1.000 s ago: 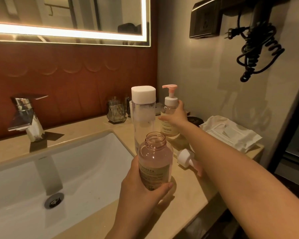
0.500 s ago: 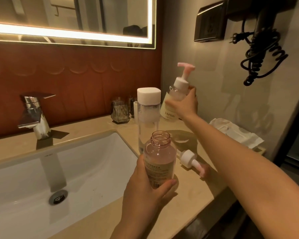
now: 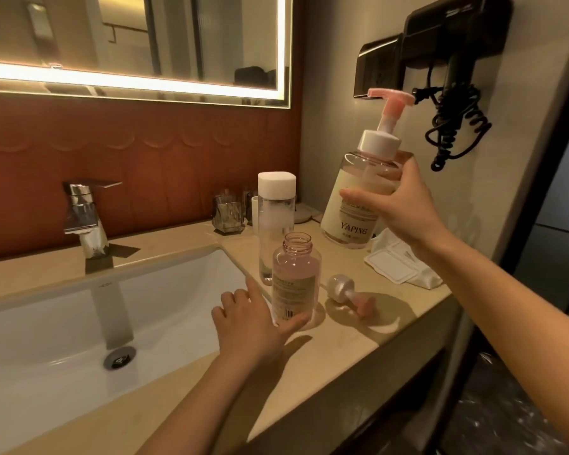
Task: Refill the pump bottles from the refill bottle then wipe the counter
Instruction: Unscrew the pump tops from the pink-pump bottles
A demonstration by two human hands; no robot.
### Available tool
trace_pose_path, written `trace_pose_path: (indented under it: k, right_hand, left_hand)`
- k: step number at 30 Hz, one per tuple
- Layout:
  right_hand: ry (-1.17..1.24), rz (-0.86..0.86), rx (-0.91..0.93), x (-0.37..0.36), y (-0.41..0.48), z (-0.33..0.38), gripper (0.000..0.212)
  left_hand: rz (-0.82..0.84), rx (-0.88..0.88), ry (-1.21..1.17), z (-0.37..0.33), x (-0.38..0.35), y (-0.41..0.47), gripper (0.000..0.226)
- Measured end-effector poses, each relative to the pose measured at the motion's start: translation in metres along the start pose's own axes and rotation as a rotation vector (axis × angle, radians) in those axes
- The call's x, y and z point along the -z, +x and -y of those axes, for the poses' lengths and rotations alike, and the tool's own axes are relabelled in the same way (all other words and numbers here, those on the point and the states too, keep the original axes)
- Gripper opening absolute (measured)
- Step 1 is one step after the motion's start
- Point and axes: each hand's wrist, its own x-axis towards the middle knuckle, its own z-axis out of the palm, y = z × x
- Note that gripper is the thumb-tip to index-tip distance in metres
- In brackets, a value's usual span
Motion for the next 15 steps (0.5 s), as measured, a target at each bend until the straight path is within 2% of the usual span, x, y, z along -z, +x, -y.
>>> trace_pose_path:
  k: [3, 7, 10, 13, 15]
  right_hand:
    - [0.025, 0.038, 0.013, 0.001, -0.026, 0.007, 0.073]
    - [0.057, 0.055, 0.060, -0.009, -0.062, 0.014, 0.072]
    - [0.102, 0.131, 0.049, -0.027, -0.088, 0.015, 0.069]
    - [0.031, 0.233, 0.026, -0.055, -0.114, 0.011, 0.077]
    - [-0.055, 0.285, 0.036, -0.073, -0.127, 0.004, 0.082]
  left_hand:
    - [0.007, 0.016, -0.172, 0.015, 0.000, -0.008, 0.098]
    - [-0.055, -0.098, -0.513, 0.037, 0.004, -0.026, 0.072]
    - [0.038, -0.249, -0.707, 0.052, 0.012, -0.040, 0.078]
    - [0.083, -0.329, -0.813, 0.058, 0.021, -0.054, 0.103]
    - [0.054, -0.379, -0.809, 0.057, 0.022, -0.063, 0.116]
